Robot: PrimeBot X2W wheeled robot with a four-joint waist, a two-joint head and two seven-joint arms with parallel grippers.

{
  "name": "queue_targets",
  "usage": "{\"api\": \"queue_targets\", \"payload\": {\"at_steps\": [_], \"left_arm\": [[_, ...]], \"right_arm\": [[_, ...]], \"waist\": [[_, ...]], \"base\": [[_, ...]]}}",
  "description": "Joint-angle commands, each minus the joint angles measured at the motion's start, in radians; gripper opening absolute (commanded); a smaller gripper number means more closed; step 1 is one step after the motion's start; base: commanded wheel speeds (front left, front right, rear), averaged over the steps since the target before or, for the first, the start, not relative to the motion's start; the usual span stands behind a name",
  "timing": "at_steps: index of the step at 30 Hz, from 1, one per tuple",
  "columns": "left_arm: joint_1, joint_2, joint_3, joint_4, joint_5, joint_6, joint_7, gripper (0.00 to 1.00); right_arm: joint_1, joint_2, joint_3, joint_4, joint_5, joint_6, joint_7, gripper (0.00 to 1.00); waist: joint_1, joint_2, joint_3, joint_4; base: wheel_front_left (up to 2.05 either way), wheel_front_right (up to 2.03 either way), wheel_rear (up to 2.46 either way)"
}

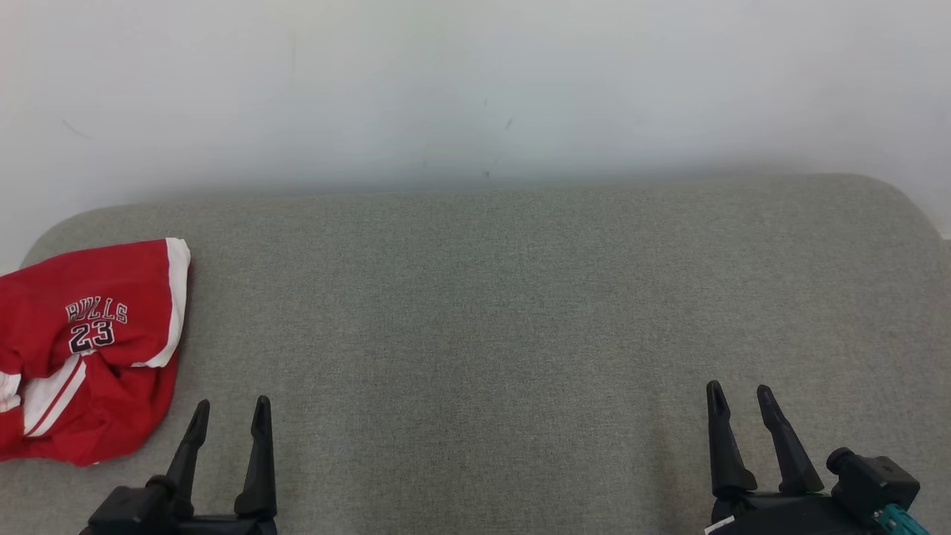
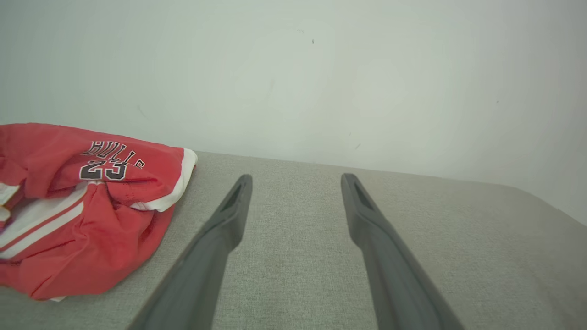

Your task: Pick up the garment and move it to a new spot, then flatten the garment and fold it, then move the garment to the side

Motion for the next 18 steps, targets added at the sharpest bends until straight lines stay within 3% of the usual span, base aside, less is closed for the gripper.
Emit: {"api": "queue_targets", "payload": {"at_steps": [1,18], "left_arm": [[0.009,0.005,0.001,-0.011,0.019,-0.001,-0.007,1.00],[0.019,0.009,0.005,-0.007,0.137,0.019,-0.020,1.00]], "right_arm": [[0.005,-0.002,0.002,-0.007,-0.018,-0.002,-0.007,1.00],[0.016,-0.003,0.008,-0.009,-0.143,-0.002,-0.042,1.00]], "waist": [[0.0000,0.0000,0.000,0.000],[0.0000,0.0000,-0.005,-0.001]], "base": [[0.00,0.00,0.00],[0.00,0.00,0.00]]}}
